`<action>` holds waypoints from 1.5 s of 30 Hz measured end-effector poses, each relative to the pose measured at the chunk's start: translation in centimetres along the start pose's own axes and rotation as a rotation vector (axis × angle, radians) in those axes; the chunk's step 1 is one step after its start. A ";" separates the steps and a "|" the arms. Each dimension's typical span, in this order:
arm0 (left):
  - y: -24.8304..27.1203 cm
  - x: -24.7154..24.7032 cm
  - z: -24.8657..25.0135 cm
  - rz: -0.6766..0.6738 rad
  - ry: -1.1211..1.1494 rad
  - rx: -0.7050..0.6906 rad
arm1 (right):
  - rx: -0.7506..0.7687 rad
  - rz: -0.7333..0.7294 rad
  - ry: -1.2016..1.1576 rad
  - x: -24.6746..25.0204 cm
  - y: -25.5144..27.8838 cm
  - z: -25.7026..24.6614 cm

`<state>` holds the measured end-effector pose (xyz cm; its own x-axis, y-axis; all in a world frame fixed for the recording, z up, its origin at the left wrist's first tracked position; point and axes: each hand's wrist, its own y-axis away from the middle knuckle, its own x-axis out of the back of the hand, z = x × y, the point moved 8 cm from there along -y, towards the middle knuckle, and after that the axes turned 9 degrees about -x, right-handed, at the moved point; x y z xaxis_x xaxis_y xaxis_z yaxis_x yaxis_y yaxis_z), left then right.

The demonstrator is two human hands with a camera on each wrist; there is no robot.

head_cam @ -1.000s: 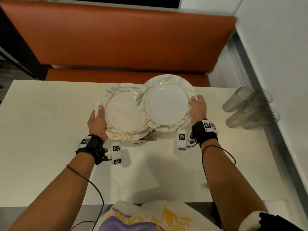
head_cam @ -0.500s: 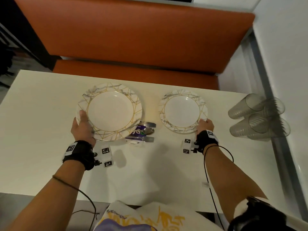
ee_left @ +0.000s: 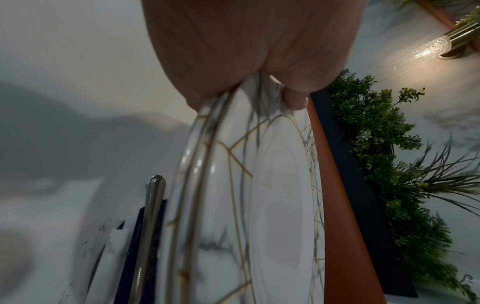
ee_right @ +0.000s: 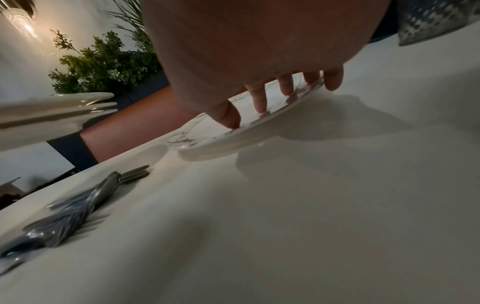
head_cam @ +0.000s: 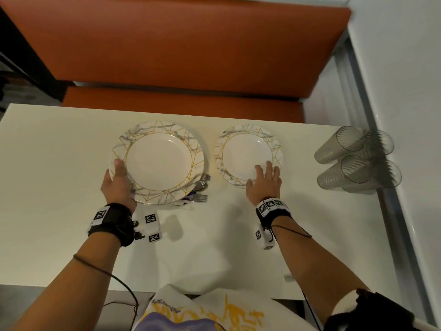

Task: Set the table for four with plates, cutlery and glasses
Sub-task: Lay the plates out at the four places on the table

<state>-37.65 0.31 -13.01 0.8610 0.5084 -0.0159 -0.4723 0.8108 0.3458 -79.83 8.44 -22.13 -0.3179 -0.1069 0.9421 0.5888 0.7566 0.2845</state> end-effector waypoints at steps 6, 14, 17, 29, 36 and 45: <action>0.7 -0.4 -0.7 -0.044 -0.042 0.004 | -0.004 -0.052 0.034 0.7 -2.0 -0.4; 2.5 -1.1 -1.4 -0.105 -0.061 0.006 | -0.034 -0.071 0.081 2.9 -2.6 -1.5; 3.2 -1.4 -1.6 -0.133 -0.084 0.007 | 0.010 -0.031 -0.174 5.1 -1.5 -3.5; 4.6 -1.0 -2.4 -0.324 -0.072 0.185 | -0.016 -0.193 -0.801 8.1 5.6 -6.3; 3.2 3.0 -1.9 -0.344 -0.115 0.059 | -0.371 0.068 -1.035 7.1 11.0 4.1; 1.4 8.5 -2.1 -0.314 -0.177 -0.063 | -0.889 0.215 -1.051 -1.6 24.1 15.8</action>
<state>-31.34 6.39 -14.61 0.9826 0.1783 0.0524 -0.1858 0.9383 0.2916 -76.84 37.07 -19.57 -0.3310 0.7866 0.5212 0.8403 -0.0056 0.5421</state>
